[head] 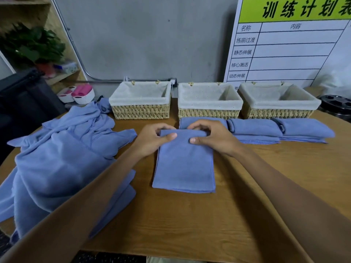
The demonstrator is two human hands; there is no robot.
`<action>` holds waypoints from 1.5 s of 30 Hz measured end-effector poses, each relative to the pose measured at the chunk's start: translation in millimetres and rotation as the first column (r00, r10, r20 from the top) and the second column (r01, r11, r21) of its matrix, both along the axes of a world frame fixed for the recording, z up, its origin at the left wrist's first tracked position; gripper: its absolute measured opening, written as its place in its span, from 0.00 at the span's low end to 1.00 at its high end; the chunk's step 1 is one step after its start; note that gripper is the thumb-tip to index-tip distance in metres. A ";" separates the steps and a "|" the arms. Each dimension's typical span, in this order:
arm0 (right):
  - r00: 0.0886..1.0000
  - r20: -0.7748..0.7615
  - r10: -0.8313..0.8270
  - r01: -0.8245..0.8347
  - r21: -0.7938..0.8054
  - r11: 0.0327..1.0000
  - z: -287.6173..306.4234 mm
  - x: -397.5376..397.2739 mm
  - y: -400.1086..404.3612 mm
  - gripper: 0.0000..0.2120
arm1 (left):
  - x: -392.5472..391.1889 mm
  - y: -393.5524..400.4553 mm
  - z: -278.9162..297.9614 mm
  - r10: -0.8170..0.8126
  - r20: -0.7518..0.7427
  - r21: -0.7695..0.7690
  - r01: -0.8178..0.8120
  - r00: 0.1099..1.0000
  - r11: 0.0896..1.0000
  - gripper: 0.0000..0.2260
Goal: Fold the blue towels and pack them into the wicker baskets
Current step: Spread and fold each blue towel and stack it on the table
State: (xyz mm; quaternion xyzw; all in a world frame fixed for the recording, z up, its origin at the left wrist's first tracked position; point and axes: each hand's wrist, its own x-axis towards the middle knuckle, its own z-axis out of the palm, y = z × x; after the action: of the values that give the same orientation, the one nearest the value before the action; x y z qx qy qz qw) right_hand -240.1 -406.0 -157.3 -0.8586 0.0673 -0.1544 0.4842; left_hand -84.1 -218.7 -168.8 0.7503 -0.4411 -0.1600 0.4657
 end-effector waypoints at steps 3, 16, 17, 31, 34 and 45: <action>0.991 0.124 -0.051 0.049 0.018 0.999 6.0 0.7 2.1 0.14 | 0.0 8.5 7.5 0.038 0.030 -0.113 -0.034 0.999 0.993 0.10; 0.959 0.243 -0.143 0.107 0.154 0.982 -23.7 -77.5 70.2 0.09 | -67.6 79.5 -20.3 -0.050 0.235 -0.206 0.100 0.971 0.973 0.10; 0.959 0.227 -0.168 0.136 0.150 0.979 -24.7 -80.4 73.4 0.07 | -70.1 81.1 -21.0 -0.054 0.254 -0.209 0.109 0.966 0.972 0.10; 0.982 0.113 -0.151 0.175 -0.248 0.953 -34.6 -58.2 71.2 0.04 | -91.8 80.8 -27.0 -0.102 0.551 -0.138 0.211 0.828 0.968 0.06; 0.975 0.143 -0.168 0.212 -0.403 0.890 -46.2 -59.0 69.7 0.10 | -93.6 67.8 -12.6 0.080 0.212 -0.152 -0.048 0.974 0.987 0.08; 0.980 -0.057 -0.192 0.154 -0.399 0.904 -66.0 -86.5 57.6 0.26 | -71.8 67.6 -34.5 -0.226 0.432 0.450 0.008 0.873 0.893 0.48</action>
State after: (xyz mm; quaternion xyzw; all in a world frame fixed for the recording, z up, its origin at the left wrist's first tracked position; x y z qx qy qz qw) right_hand -326.5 -348.4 -223.2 -0.9352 0.1339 -0.1662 0.2828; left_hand -155.9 -151.1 -203.3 0.8220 -0.5401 -0.0949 0.1538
